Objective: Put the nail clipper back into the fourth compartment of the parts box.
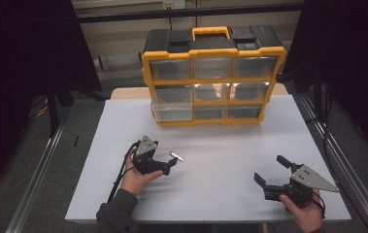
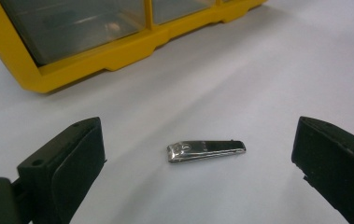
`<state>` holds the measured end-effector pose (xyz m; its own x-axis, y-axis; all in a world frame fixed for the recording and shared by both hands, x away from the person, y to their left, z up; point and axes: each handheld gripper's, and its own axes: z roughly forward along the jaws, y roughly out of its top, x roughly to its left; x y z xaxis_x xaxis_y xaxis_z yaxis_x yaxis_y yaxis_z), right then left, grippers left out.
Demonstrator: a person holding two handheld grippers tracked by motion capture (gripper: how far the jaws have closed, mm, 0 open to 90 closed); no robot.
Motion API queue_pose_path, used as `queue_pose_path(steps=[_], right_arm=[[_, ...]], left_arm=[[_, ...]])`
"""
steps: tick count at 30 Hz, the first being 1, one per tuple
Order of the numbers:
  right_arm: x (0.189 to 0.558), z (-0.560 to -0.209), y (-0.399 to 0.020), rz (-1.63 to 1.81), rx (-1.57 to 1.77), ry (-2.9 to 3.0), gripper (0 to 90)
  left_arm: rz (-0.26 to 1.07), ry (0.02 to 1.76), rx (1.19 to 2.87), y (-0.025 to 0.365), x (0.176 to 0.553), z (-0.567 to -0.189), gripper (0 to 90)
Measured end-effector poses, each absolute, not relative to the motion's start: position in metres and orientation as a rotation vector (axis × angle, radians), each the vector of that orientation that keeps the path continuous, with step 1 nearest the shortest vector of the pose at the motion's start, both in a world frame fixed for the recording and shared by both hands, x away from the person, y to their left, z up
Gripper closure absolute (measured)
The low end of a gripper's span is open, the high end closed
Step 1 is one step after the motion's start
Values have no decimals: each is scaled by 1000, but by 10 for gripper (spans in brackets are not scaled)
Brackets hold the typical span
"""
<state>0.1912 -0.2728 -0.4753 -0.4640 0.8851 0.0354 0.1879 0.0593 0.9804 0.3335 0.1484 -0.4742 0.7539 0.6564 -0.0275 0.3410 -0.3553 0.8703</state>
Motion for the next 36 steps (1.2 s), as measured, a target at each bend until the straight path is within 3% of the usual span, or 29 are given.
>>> queue_pose_path(steps=[9, 10, 17, 30, 36], right_arm=[[191, -475, -273, 1451, 1080, 1725, 10], [191, -475, -273, 1450, 1077, 1725, 10], [191, -475, -274, 1449, 1075, 1724, 10], [191, -475, -273, 1451, 1077, 1728, 11], [191, -475, -274, 1450, 1077, 1734, 11]], left_arm=[[393, 753, 2052, 135, 346, -474, 87], [367, 761, 2064, 133, 349, -475, 133], [296, 763, 2138, 126, 356, -478, 239], [242, 733, 2179, 120, 362, -486, 281], [241, 709, 2199, 119, 362, -485, 361]])
